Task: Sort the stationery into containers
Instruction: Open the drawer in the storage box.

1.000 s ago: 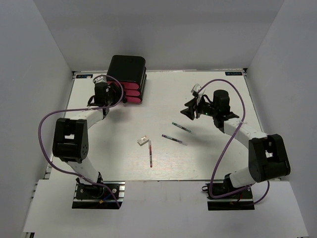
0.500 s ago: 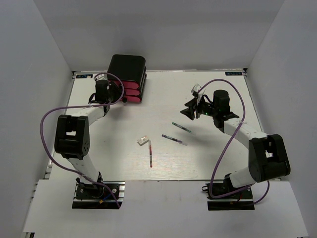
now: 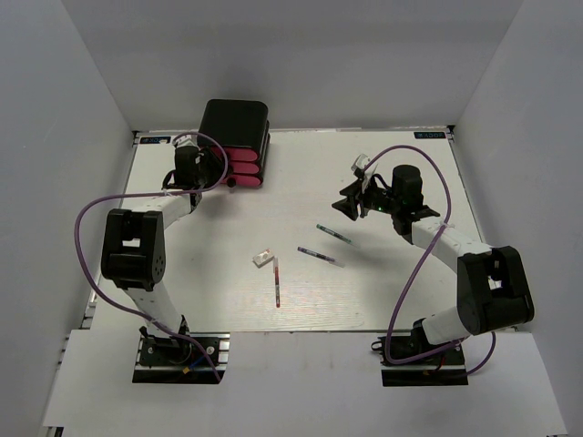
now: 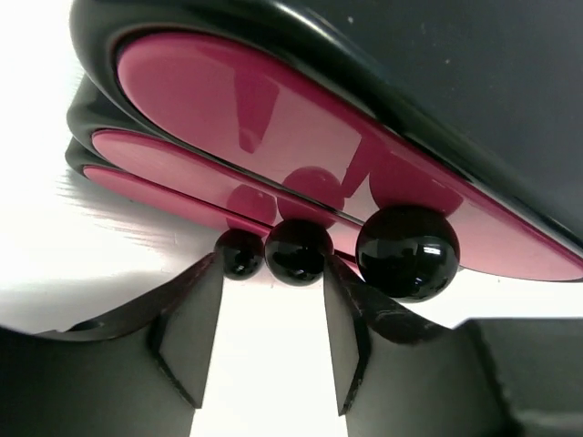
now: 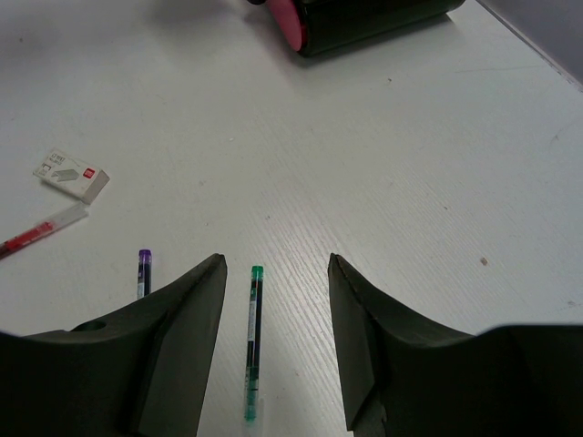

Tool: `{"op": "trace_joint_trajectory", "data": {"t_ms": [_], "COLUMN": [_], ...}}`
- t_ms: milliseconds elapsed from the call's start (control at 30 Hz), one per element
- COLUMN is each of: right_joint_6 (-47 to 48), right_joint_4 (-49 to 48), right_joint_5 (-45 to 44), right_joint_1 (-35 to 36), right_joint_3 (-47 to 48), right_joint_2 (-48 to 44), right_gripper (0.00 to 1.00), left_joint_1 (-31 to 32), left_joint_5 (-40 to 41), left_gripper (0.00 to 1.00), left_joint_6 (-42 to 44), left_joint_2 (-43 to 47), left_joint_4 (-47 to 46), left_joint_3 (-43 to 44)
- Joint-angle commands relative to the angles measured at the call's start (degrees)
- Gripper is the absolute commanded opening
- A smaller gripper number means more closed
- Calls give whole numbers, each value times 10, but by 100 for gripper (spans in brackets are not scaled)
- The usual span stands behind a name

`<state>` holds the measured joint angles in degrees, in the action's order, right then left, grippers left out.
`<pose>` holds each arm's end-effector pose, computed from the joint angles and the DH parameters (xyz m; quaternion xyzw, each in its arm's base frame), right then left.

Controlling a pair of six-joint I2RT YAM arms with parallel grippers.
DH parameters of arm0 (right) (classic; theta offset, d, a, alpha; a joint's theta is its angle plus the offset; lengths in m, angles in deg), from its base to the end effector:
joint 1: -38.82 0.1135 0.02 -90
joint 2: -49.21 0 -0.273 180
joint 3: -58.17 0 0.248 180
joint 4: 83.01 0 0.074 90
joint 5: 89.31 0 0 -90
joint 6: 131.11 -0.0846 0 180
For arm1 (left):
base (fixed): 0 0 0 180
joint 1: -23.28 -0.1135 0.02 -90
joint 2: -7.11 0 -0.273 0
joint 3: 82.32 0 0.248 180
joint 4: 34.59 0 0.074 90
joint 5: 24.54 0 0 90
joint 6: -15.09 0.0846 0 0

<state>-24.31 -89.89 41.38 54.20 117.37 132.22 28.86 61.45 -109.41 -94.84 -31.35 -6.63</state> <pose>0.3188 0.1449 0.2441 -0.4077 0.6665 0.2724 0.5616 0.4341 -0.0484 0.1929 -0.1985 0.8404 -0.2009 0.4626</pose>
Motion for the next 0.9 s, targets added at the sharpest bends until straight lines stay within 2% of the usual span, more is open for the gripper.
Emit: {"op": "trace_joint_trajectory", "data": {"t_ms": [0, 233, 500, 733, 867], "right_joint_6": [5, 7, 10, 11, 10], "right_joint_4": [-6, -5, 1, 1, 0], "right_joint_5": [2, 2, 0, 0, 0], "right_joint_1": [-2, -2, -1, -3, -1], "right_joint_3": [5, 6, 9, 14, 17], "right_joint_2": [-2, 2, 8, 15, 19], "right_gripper": [55, 55, 55, 55, 55], "left_joint_1": [-2, -2, -2, -2, -2], "left_joint_5": [-14, -32, -83, -105, -110], "left_gripper": [58, 59, 52, 52, 58], "left_joint_6": [12, 12, 7, 7, 7], "left_joint_2": [4, -7, -12, -25, -25], "left_joint_4": [-21, -43, -102, -114, -125], "left_joint_3": [15, 10, -8, -8, -16]}}
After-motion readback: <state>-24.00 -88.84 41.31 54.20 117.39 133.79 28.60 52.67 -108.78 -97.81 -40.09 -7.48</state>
